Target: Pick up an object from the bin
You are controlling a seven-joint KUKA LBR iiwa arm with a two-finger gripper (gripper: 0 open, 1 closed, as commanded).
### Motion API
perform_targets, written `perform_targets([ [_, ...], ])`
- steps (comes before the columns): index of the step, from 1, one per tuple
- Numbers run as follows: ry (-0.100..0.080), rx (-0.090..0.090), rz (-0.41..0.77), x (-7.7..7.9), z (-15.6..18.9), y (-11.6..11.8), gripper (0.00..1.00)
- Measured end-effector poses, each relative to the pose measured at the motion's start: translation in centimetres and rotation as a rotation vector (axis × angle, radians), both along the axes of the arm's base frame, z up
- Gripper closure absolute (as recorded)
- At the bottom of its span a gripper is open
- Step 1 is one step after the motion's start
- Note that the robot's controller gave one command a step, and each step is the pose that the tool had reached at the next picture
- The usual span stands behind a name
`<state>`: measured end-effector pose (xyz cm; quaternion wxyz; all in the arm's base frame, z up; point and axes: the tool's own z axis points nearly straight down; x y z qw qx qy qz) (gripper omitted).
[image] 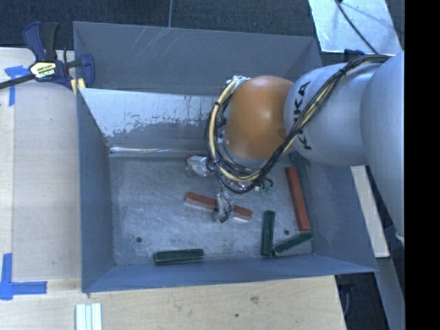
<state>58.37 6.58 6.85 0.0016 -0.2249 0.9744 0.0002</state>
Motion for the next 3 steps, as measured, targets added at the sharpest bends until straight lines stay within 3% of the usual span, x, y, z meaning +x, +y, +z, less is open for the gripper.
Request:
perform_targets([
  [1, -0.004, 0.001, -0.003, 0.1, 0.3, 0.0, 1.0],
  [2, -0.008, 0.0, 0.002, -3.2, 11.5, -1.4, 1.0],
  [3, -0.007, 0.0, -0.002, -2.9, 17.1, -1.3, 1.0],
])
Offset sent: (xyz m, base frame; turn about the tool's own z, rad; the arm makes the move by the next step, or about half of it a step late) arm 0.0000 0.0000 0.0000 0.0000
